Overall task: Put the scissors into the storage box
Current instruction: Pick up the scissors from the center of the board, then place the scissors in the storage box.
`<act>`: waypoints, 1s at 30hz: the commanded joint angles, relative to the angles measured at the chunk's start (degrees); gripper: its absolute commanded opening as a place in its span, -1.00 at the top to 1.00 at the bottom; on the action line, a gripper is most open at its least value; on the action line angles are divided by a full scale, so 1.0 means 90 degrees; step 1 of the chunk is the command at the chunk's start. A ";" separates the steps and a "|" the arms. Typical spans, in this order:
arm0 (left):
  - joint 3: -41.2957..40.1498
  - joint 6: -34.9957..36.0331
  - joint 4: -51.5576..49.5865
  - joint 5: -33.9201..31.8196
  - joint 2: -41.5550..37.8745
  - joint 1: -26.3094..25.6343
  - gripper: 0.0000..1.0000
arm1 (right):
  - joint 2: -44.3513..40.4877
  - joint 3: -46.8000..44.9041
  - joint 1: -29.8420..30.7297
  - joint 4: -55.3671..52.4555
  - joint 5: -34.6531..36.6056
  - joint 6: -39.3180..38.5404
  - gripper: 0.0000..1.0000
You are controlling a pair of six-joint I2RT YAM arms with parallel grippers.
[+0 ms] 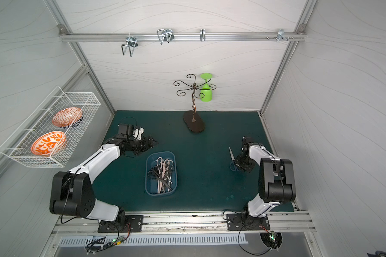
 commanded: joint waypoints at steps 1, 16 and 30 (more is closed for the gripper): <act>0.0397 0.0250 -0.0240 -0.0341 -0.0054 0.0045 -0.78 | -0.0468 0.0320 0.0113 -0.0103 -0.0275 0.0064 1.00; 0.0266 -0.0007 -0.0021 -0.0667 -0.0244 0.1270 -0.78 | -0.0622 0.2030 0.3497 -0.0332 0.0155 0.0865 1.00; 0.0171 -0.0275 -0.0040 -0.1069 -0.0341 0.1612 -0.78 | 0.1039 0.3281 0.6166 0.0023 -0.0567 0.1876 1.00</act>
